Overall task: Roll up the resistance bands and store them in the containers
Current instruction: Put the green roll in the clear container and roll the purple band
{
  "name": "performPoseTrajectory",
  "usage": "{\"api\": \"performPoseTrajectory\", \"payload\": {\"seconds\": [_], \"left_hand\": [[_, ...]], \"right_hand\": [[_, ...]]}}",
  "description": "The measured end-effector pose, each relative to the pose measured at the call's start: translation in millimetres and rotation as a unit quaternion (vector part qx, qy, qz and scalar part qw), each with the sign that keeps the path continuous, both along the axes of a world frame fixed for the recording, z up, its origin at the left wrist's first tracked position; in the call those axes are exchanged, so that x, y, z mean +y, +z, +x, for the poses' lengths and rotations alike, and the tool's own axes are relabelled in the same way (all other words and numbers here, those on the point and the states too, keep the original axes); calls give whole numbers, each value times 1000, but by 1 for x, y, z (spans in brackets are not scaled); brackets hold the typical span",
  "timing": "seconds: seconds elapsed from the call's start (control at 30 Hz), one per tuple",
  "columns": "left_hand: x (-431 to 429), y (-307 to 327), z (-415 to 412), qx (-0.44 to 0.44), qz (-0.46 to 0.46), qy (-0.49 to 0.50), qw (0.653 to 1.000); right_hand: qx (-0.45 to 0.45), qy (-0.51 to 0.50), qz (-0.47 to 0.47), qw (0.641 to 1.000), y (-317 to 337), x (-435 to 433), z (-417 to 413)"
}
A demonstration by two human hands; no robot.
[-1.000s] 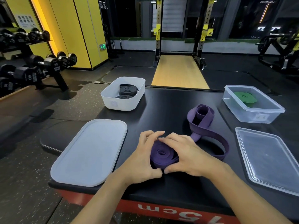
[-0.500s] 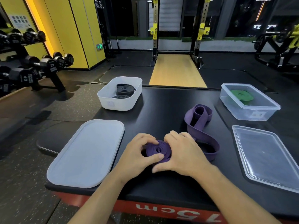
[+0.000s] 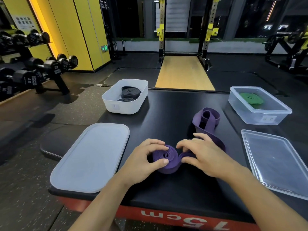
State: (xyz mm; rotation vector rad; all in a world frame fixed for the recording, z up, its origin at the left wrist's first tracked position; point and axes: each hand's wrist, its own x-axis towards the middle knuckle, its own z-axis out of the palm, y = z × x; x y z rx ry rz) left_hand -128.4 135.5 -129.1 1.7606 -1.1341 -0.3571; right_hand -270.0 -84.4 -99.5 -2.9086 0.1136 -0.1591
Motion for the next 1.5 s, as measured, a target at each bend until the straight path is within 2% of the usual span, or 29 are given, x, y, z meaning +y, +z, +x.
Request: {"api": "performPoseTrajectory", "payload": {"seconds": [0.17, 0.33, 0.5, 0.67, 0.8, 0.9, 0.97, 1.07, 1.17, 1.3, 1.4, 1.5], "left_hand": [[0, 1, -5, -69, -25, 16, 997], [-5, 2, -13, -136, 39, 12, 990], [0, 2, -14, -78, 30, -15, 996], [4, 10, -16, -58, 67, -40, 995], [8, 10, -11, 31, 34, -53, 998], [7, 10, -8, 70, 34, -73, 994], [6, 9, -10, 51, 39, -63, 996], [3, 3, -13, -39, 39, 2, 998], [2, 2, -16, -32, 6, 19, 999], [2, 3, -16, -18, -20, 47, 999], [-2, 0, -14, -29, -41, 88, 995], [-4, -2, -11, -43, -31, 97, 994]], "right_hand": [[12, 19, 62, 998, -3, 4, 1], [18, 38, 93, 995, -3, 12, 3], [19, 31, 88, 995, -1, 13, 1], [-33, 7, 79, 996, 1, 22, 2], [-56, -5, 10, 998, 5, 44, 14], [-55, -3, 24, 998, 4, 52, 16], [-43, 29, 48, 997, 3, 51, 17], [-15, 50, 63, 997, 1, 50, 22], [-22, 39, 41, 998, 3, 51, 21], [-84, -43, -34, 995, -1, 58, 19], [-144, -128, -53, 980, -8, 68, 20], [-125, -126, -43, 983, -7, 69, 20]]}}
